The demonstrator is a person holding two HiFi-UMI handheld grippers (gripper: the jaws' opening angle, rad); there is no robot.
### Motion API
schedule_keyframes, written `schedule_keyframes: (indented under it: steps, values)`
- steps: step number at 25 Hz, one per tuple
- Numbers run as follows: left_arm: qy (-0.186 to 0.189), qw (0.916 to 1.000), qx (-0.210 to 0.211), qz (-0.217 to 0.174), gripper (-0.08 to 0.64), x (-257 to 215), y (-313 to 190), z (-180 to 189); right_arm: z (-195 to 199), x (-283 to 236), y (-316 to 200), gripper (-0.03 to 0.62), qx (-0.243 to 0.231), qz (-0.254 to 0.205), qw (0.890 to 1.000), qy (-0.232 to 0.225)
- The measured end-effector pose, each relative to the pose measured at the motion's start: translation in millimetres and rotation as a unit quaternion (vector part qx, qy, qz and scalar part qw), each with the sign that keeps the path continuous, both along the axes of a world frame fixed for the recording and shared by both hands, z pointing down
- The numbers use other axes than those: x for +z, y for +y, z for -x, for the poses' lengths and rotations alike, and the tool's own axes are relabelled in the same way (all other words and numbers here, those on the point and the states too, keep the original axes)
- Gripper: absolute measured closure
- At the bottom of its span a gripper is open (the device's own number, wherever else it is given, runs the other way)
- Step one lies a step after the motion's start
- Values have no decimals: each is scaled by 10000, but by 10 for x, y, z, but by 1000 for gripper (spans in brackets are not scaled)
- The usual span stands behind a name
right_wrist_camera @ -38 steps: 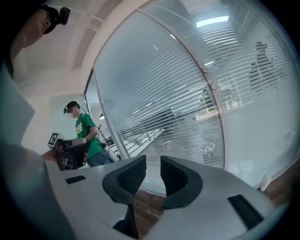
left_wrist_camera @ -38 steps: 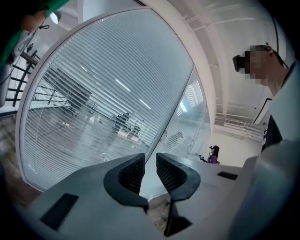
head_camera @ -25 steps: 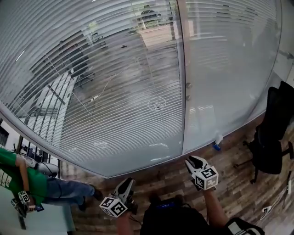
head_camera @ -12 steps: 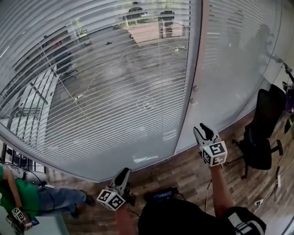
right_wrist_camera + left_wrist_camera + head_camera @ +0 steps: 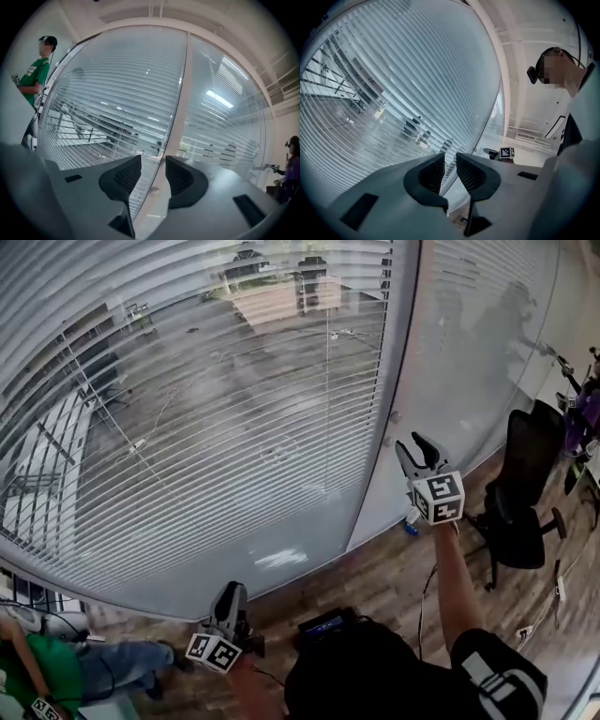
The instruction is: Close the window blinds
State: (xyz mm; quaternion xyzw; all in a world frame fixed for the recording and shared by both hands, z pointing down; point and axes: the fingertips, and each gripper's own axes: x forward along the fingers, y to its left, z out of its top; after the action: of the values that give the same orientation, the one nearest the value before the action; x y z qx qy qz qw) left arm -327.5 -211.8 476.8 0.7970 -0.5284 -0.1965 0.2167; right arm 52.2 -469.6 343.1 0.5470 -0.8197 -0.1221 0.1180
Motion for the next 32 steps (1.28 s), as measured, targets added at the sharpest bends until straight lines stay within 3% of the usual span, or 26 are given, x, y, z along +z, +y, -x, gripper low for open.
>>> schedule_keyframes:
  steps: [8, 13, 21, 24, 26, 29, 32]
  values:
    - [-88, 9986, -515, 48, 471, -12, 151, 22, -43, 182, -519, 445, 172, -6, 9960, 879]
    - [-132, 9979, -616, 160, 471, -38, 94, -55, -67, 209, -758, 445, 245, -33, 9906, 1346]
    - [-210, 9979, -568, 243, 471, -65, -22, -164, -80, 203, -817, 462, 213, 23, 9909, 1327]
    - [-233, 9978, -560, 252, 471, -68, -72, -170, -122, 232, -853, 465, 128, 372, 9986, 345]
    - [-235, 9979, -558, 248, 471, -69, -94, -162, -165, 252, -878, 465, -59, 844, 9919, -944]
    - [-223, 9980, -543, 245, 471, -66, -120, -154, -222, 282, -900, 465, -341, 1487, 9487, -2769]
    - [-219, 9982, -503, 234, 471, -67, -150, -155, -235, 254, -901, 465, -427, 1682, 9200, -3514]
